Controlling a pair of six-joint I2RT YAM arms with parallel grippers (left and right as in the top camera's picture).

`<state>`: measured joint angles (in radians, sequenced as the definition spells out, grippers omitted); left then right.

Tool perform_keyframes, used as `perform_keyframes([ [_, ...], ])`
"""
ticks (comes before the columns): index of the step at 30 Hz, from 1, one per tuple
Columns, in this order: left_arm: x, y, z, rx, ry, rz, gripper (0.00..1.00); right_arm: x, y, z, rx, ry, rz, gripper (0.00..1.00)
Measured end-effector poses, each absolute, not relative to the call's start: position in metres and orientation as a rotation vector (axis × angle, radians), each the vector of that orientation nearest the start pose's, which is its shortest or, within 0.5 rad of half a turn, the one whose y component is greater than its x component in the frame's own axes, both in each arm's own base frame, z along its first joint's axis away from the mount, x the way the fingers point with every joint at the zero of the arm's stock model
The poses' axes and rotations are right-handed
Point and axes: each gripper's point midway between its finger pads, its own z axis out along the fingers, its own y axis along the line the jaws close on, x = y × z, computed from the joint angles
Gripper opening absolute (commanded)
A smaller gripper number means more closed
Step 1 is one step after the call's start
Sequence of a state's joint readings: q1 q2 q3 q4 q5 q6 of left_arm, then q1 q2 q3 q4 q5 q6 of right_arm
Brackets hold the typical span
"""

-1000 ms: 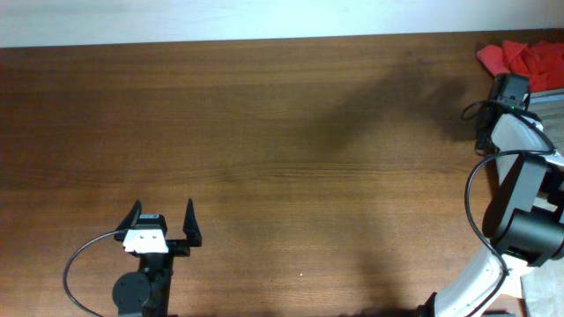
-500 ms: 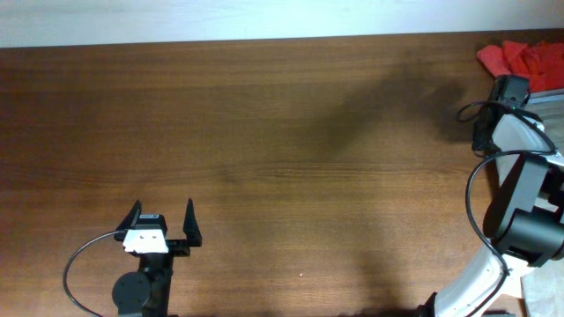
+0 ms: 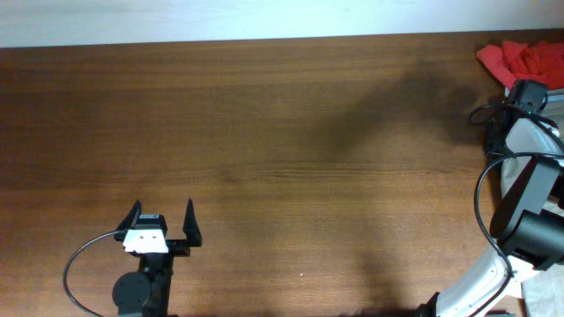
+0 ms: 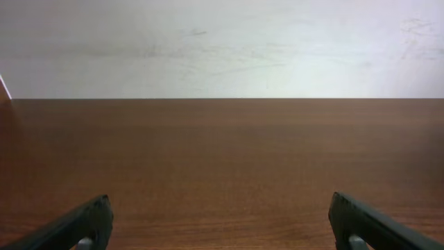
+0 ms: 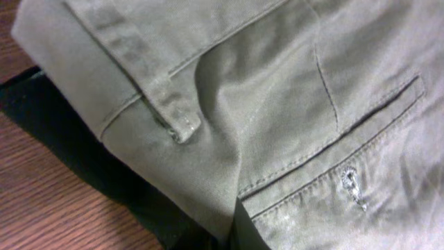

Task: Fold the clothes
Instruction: 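Reach the right gripper into the clothes pile and grasp the khaki trousers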

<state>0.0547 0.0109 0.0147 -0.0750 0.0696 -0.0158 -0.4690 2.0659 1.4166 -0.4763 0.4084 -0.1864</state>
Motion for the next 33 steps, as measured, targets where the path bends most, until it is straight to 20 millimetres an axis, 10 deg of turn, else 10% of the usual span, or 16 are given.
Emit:
perform_keyframes([
  [11,0.246,0.002,0.16,-0.005,1.642,-0.027,0.99,0.393,-0.277,0.063,0.665,2.646,-0.723,0.04],
  [20,0.246,0.002,0.16,-0.005,1.642,-0.027,0.99,0.399,-0.257,0.182,0.755,2.351,-0.648,0.04],
  [33,0.246,0.002,0.16,-0.005,1.642,-0.027,0.99,0.432,-0.286,0.081,0.779,2.41,-0.76,0.25],
])
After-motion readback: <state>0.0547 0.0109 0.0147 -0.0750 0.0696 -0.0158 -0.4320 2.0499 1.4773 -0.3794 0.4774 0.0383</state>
